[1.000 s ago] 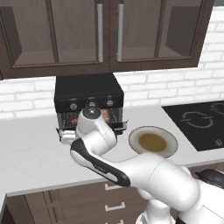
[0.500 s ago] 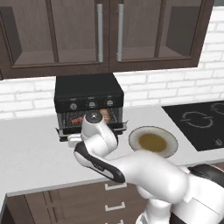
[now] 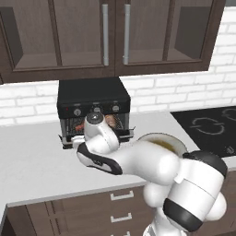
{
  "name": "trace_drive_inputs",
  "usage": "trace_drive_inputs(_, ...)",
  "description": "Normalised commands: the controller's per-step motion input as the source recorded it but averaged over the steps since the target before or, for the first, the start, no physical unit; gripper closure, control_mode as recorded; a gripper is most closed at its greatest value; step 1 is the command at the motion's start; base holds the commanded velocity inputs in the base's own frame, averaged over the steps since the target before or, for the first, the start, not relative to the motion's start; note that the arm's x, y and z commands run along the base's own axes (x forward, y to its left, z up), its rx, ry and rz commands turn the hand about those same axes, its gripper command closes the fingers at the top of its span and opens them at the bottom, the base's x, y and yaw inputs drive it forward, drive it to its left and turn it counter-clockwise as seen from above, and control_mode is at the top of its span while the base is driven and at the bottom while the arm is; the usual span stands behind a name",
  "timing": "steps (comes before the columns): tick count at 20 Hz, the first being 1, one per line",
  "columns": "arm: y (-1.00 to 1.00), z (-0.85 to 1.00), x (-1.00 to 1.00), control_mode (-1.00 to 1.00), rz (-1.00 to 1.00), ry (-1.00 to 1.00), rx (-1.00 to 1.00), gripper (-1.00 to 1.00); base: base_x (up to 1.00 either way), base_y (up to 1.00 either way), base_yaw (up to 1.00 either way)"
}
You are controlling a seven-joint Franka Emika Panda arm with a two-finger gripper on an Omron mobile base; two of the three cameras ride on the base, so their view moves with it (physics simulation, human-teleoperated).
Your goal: Pick up the kebab skewer and baguette bread, and place them inside the toaster oven. Close the toaster oven door and start by setting the timer.
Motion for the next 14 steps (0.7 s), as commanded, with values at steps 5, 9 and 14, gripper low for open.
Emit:
trace_drive_inputs(5, 0.0, 0.0, 0.6, -1.0, 0.0, -0.04, 0.0, -1.0, 0.0, 0.0, 0.0)
trace_drive_inputs(9, 0.0, 0.0, 0.34, -1.0, 0.0, -0.1, 0.0, -1.0, 0.0, 0.0, 0.0)
trace_drive_inputs(14, 0.0, -0.08, 0.33, -1.0, 0.0, -0.09, 0.0, -1.0, 0.0, 0.0, 0.0)
